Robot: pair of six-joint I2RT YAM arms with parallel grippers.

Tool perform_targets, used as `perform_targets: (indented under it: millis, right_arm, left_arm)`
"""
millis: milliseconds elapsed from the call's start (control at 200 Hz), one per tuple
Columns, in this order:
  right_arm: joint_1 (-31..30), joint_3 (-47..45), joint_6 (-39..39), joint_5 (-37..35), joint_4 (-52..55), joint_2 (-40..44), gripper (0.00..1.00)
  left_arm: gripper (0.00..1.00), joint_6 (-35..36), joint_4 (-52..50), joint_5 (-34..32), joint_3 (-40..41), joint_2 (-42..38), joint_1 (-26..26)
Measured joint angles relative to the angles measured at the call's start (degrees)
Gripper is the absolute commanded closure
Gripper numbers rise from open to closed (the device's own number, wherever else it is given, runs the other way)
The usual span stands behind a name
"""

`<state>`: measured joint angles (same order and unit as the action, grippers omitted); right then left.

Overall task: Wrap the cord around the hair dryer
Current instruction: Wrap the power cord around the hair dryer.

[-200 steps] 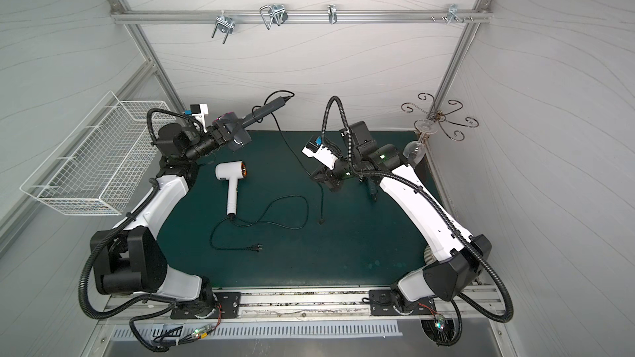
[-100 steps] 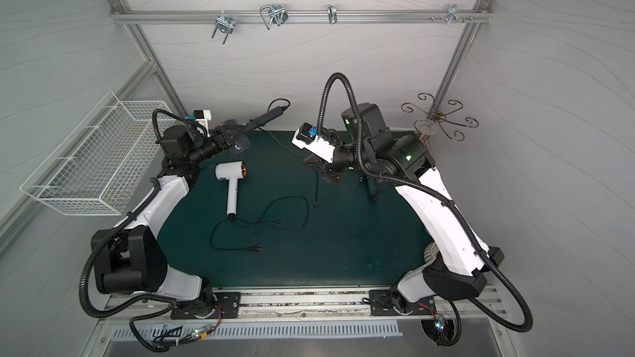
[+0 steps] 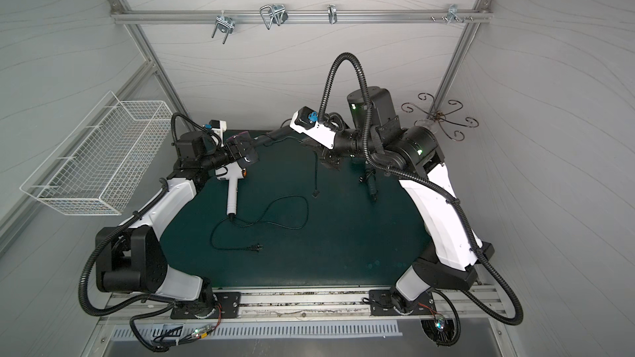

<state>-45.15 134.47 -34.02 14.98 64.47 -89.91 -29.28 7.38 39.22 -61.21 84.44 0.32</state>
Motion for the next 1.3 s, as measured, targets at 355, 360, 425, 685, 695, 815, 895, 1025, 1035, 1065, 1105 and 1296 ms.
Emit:
perform_targets:
  millis: [355,360,425,685,695,815,895,1025,1035,1065,1105,1296]
  right_arm:
    - [10.1,3.7,-4.6,-4.5,-7.6,-5.6,1.00]
    - [10.3,3.7,-4.7,-4.5,-7.6,-5.7,1.00]
    - [12.3,4.2,-5.0,-4.8,-9.3,-7.0,1.00]
    - [20.5,3.7,-3.7,-2.0,-14.6,-12.5,1.00]
    - [20.9,3.5,-3.5,-1.8,-14.8,-12.7,1.00]
    - [23.3,0.0,-1.6,0.5,-15.7,-14.4,1.00]
    - [24.4,-3.8,-0.1,2.1,-17.0,-14.8,1.00]
    - [25.9,-11.5,2.6,5.6,-19.0,-14.8,1.00]
    - [26.1,-12.2,2.8,5.9,-19.2,-14.8,1.00]
    - [26.5,-14.1,3.5,6.9,-19.7,-14.7,1.00]
    - [27.1,-17.0,4.5,8.3,-20.3,-14.7,1.00]
    - [30.5,-29.9,9.9,16.2,-22.8,-13.2,1.00]
  left_arm:
    - [1.00,7.6,-13.9,0.2,5.5,-7.4,-9.1]
    - [1.00,7.8,-14.2,0.3,5.5,-7.5,-9.3]
    - [1.00,9.7,-17.0,1.8,5.5,-9.3,-11.6]
    - [1.00,12.6,-22.6,12.6,5.4,-11.7,-20.3]
    - [1.00,12.6,-22.6,13.0,5.4,-11.7,-20.7]
    - [1.00,11.1,-22.2,18.5,3.6,-11.2,-24.6]
    - [1.00,8.2,-19.7,21.8,1.6,-10.6,-25.7]
    - [1.00,2.5,-13.0,26.0,-1.9,-9.3,-26.0]
    - [1.00,2.0,-12.5,26.3,-2.3,-9.2,-26.0]
    - [1.00,1.0,-10.9,26.8,-3.0,-8.8,-26.0]
    - [1.00,-0.8,-8.5,27.6,-4.1,-8.3,-25.9]
    - [1.00,-9.1,2.9,29.5,-6.4,-6.1,-24.4]
